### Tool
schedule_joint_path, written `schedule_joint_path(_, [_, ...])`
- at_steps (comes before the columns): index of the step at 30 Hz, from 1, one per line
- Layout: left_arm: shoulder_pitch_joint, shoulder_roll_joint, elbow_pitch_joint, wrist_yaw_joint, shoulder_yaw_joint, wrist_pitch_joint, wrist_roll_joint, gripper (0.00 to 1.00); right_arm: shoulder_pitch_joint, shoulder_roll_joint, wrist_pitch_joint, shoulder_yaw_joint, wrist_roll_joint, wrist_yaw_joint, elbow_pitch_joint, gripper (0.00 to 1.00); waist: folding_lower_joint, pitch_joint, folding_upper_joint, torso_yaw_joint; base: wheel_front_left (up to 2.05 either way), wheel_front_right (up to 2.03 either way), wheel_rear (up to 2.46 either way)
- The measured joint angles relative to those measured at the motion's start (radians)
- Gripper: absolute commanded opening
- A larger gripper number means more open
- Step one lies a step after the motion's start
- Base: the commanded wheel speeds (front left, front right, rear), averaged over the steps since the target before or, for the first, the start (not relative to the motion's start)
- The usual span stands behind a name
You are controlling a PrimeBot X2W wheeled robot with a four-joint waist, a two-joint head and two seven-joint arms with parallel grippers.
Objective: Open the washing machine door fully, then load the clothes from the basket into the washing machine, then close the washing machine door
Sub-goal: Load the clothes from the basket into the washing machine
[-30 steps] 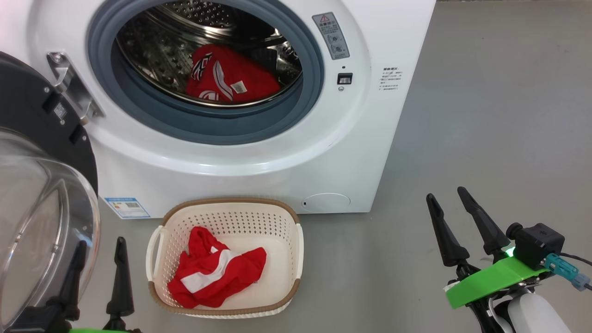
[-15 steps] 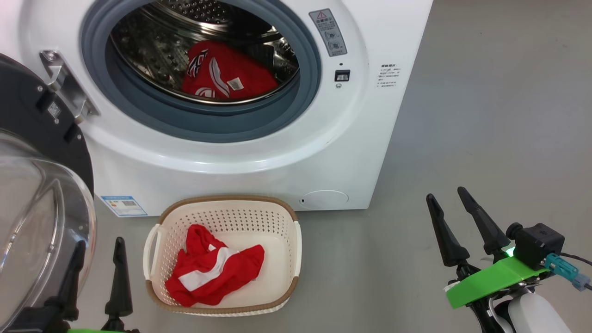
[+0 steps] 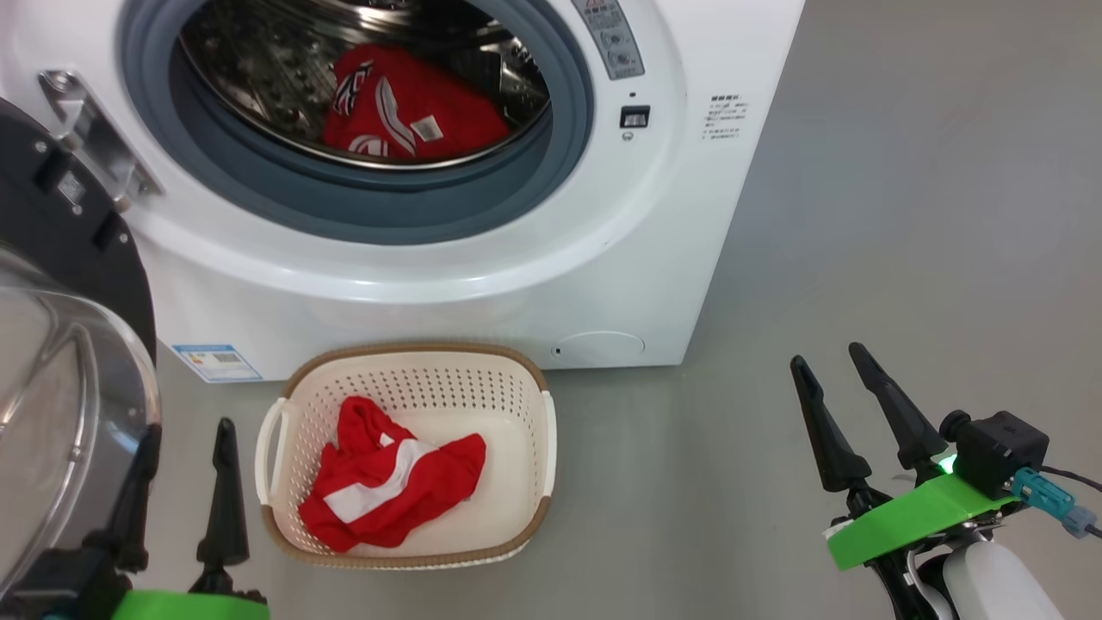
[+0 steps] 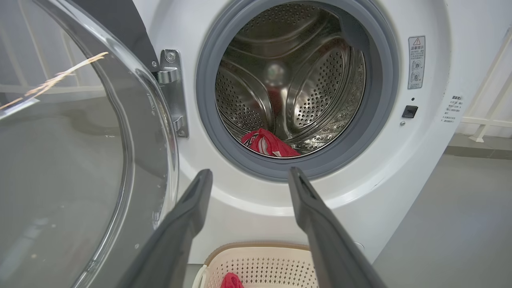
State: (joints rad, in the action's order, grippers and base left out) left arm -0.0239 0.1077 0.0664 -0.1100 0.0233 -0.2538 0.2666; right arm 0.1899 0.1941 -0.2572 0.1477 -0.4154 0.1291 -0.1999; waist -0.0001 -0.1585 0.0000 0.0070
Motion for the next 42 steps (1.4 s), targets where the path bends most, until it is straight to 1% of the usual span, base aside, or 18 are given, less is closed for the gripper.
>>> schedule_joint_path(8, [-0.051,0.003,0.021,-0.009,-0.004,0.000,0.000,1.00,0.030,-0.011,0.000,0.000,0.009,0.000,0.011,1.00,0.0000,-0.060,0.0000,-0.010,0.00,0.00,0.00])
schedule_joint_path(17, [-0.121,0.022,0.051,-0.010,-0.016,0.000,0.010,1.00,0.077,-0.033,0.000,0.002,0.018,0.000,0.022,1.00,0.0000,-0.150,0.0000,-0.029,0.00,0.00,0.00])
schedule_joint_path(29, [-0.237,0.049,0.135,-0.018,-0.039,0.000,0.035,1.00,0.138,-0.047,0.000,0.002,0.046,0.000,0.043,1.00,0.0001,-0.276,0.0000,-0.053,0.00,0.00,0.00])
schedule_joint_path(35, [-0.312,0.072,0.209,-0.018,-0.074,0.000,0.056,1.00,0.174,-0.058,0.000,0.004,0.056,0.000,0.053,1.00,0.0001,-0.341,0.0000,-0.062,0.00,0.00,0.00])
schedule_joint_path(42, [-0.410,0.108,0.315,-0.018,-0.147,0.000,0.088,1.00,0.209,-0.068,0.000,0.004,0.071,0.000,0.066,1.00,0.0000,-0.422,0.0000,-0.072,0.00,0.00,0.00])
